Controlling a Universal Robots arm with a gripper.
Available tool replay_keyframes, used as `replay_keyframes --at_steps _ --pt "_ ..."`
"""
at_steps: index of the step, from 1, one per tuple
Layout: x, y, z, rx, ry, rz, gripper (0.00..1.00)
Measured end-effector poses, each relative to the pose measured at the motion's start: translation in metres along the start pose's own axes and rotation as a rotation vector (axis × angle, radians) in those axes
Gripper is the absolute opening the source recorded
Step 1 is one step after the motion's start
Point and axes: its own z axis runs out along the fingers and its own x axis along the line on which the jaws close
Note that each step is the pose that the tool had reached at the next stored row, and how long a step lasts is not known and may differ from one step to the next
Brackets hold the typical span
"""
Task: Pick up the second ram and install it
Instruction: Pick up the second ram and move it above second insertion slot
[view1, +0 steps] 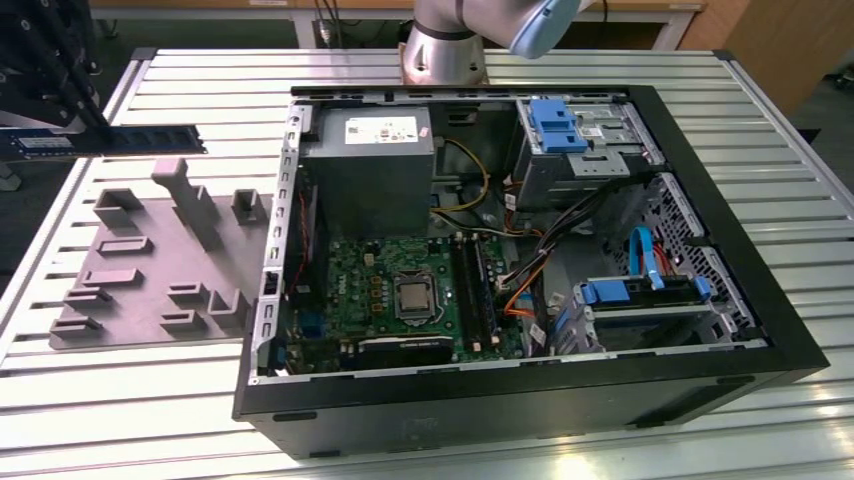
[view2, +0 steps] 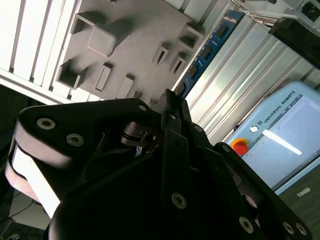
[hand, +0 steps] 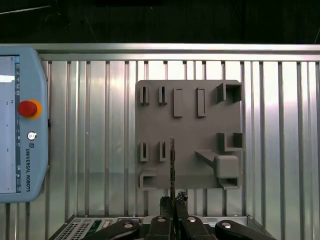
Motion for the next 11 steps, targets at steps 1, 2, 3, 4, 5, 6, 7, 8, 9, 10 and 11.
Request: replay_keyframes --at_steps 1,2,3,4,5,6,7,8,9,10,11 --pt "0.0000 -0.0005 0.0000 0.0001 -0.0001 0.000 0.14" --pt "0.0000 -0.0010 0.0000 0.0000 0.0000 0.000 0.14" --pt "0.0000 -0.0016 0.0000 0.0000 0.0000 0.000 0.14" --pt "0.0000 -0.0021 -0.0001 0.0000 0.0000 0.000 0.14" --pt "0.0000 -0.0025 0.0000 0.0001 -0.0001 0.000 0.14" --pt "0.0000 -0.0031 0.0000 0.0000 0.0000 0.000 0.14" --pt "0.0000 -0.0036 -0.0001 0.0000 0.0000 0.000 0.14" --pt "0.0000 -0.0043 -0.0001 0.0000 0.0000 0.000 0.14" --pt "-0.0001 -0.0049 -0.0001 0.0000 0.0000 0.000 0.14" --pt "-0.0001 -0.0056 -0.0001 0.0000 0.0000 0.000 0.14" --pt "-0.0001 -0.0063 -0.0002 0.0000 0.0000 0.000 0.14"
